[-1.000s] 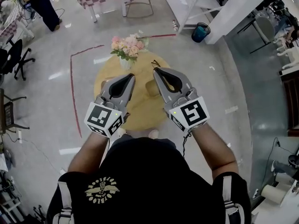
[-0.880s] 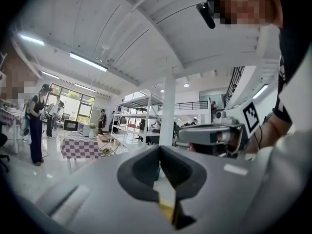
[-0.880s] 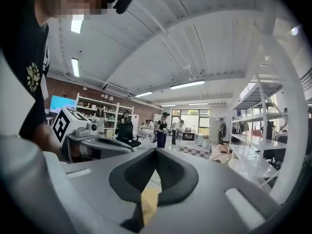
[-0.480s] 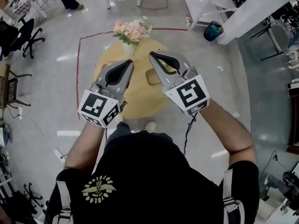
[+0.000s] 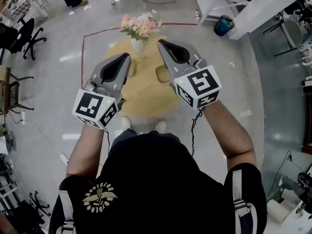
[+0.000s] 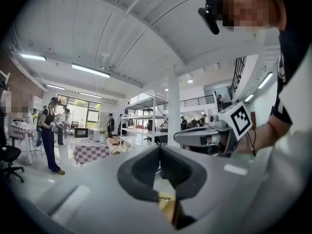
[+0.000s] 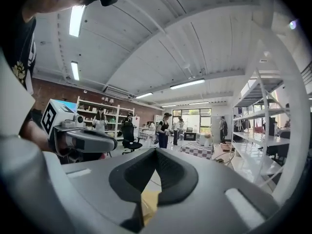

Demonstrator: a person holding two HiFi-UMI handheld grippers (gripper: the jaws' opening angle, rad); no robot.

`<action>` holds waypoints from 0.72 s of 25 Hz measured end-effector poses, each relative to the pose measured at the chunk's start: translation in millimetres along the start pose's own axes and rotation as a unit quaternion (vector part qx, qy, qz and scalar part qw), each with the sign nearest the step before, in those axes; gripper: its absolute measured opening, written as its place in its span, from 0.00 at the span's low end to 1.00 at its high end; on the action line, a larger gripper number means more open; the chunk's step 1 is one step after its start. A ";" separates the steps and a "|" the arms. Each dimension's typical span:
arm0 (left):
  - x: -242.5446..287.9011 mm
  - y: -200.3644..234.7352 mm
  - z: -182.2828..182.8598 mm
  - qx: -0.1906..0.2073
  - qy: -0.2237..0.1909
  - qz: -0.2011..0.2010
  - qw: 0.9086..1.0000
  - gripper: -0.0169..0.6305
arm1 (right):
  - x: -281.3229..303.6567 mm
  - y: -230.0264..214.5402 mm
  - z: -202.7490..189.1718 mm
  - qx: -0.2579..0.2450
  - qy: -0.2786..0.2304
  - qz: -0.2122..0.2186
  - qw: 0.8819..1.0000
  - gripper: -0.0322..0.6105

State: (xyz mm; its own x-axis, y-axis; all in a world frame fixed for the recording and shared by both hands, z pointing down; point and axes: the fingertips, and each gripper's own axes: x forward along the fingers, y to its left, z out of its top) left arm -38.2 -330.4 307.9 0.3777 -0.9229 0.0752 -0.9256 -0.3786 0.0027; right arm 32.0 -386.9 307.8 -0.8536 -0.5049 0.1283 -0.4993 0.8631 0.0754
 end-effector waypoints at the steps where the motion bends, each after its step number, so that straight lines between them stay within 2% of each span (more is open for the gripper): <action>1: -3.0 4.9 -1.4 -0.002 0.002 -0.003 1.000 0.03 | 2.0 1.0 0.0 0.009 -0.001 -0.007 1.000 0.05; 6: -20.1 33.7 -3.9 -0.009 0.002 -0.022 1.000 0.03 | 14.9 12.9 8.0 0.031 -0.006 -0.047 0.998 0.05; 12: -37.2 58.4 -1.3 -0.015 -0.001 -0.063 0.998 0.03 | 27.0 36.6 19.4 0.053 -0.022 -0.125 0.990 0.05; 18: -46.6 75.9 -8.9 -0.031 0.002 -0.095 0.995 0.03 | 30.8 67.8 6.4 0.063 -0.007 -0.144 0.988 0.05</action>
State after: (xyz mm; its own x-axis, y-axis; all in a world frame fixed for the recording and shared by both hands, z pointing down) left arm -126.3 -315.5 313.5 0.5454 -0.8351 0.0716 -0.8377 -0.5403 0.0792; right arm -29.1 -344.0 310.6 -0.6751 -0.7300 0.1065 -0.7353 0.6776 -0.0171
